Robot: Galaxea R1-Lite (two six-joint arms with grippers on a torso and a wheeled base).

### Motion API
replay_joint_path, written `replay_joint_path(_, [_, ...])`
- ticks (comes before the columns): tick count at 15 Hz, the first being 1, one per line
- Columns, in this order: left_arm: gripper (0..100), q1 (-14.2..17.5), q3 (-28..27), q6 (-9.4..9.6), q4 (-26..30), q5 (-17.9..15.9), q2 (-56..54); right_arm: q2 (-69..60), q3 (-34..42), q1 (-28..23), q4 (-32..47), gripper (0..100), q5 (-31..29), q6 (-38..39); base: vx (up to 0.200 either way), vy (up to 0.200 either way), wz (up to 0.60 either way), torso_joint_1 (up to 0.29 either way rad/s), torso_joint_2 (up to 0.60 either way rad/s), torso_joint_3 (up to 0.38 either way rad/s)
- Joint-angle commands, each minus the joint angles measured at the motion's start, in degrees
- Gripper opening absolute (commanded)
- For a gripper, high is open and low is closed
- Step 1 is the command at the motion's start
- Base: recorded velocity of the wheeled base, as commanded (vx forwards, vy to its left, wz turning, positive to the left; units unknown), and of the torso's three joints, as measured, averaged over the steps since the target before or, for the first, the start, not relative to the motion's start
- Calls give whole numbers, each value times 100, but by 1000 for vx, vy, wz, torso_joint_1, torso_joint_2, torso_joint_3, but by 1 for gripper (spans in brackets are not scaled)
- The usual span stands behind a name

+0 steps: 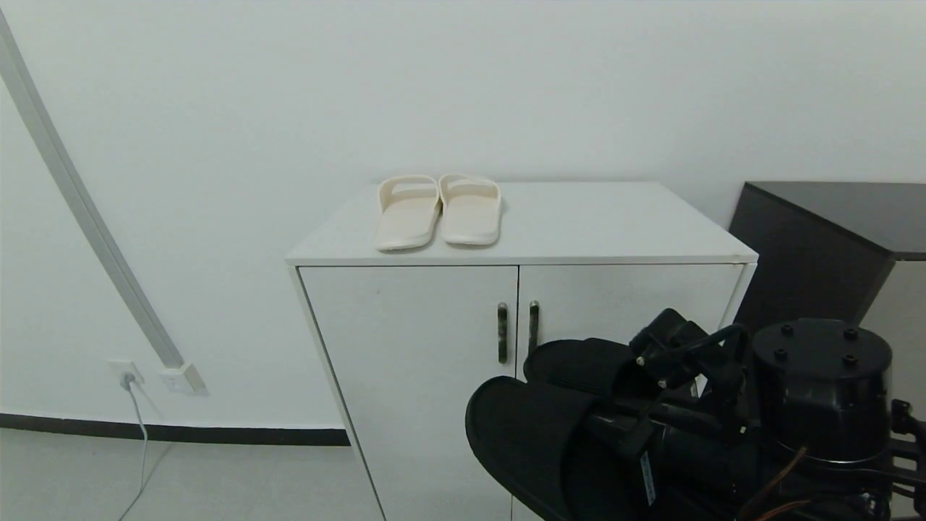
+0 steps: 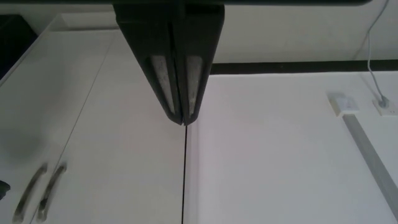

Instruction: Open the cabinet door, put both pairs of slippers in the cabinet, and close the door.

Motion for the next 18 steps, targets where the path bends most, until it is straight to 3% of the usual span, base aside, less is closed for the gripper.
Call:
replay_joint_path(1, [0, 0, 1, 2, 8, -2, 9, 18, 6, -1, -40, 0, 0, 1, 0, 0, 0, -168, 486, 325])
replay_joint_path(2, [100, 0, 1, 2, 8, -2, 0, 27, 14, -1, -67, 0, 0, 1, 0, 0, 0, -154, 481, 320])
replay_joint_path(13, [100, 0, 1, 11, 8, -2, 0, 123, 111, -1, -128, 0, 0, 1, 0, 0, 0, -92, 449, 348])
replay_joint_path(18, [100, 0, 1, 20, -1, -2, 9, 141, 208, -1, -330, 0, -8, -8, 0, 0, 0, 0, 16, 9])
